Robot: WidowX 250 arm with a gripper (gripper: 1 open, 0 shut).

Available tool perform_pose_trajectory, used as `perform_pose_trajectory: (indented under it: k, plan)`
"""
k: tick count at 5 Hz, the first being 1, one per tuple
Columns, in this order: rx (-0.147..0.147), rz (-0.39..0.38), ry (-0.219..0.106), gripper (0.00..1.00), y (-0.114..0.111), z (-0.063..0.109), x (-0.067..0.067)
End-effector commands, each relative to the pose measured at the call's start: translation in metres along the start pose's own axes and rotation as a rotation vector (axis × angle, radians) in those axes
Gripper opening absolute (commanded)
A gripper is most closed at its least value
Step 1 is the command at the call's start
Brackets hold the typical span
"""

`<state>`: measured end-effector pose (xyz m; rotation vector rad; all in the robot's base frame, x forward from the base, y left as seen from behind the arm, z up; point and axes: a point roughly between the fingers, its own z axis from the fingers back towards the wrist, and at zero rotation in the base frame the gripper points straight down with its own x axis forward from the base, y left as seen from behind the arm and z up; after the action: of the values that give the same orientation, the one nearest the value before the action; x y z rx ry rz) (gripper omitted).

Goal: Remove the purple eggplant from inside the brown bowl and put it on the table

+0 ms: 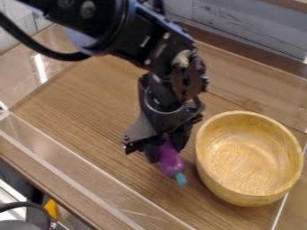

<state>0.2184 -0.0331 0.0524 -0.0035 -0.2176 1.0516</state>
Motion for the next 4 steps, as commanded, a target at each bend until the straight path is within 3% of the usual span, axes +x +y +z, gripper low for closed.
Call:
perform_pose_trajectory:
  k: [1, 2, 4]
  plan:
    - [-0.042, 0.002, -0.022, 0.0, -0.011, 0.005, 0.0]
    - [-0.039, 0.0, -0.024, 0.0, -0.012, -0.001, -0.005]
    - [-0.027, 0.004, -0.029, 0.0, -0.014, -0.013, 0.015]
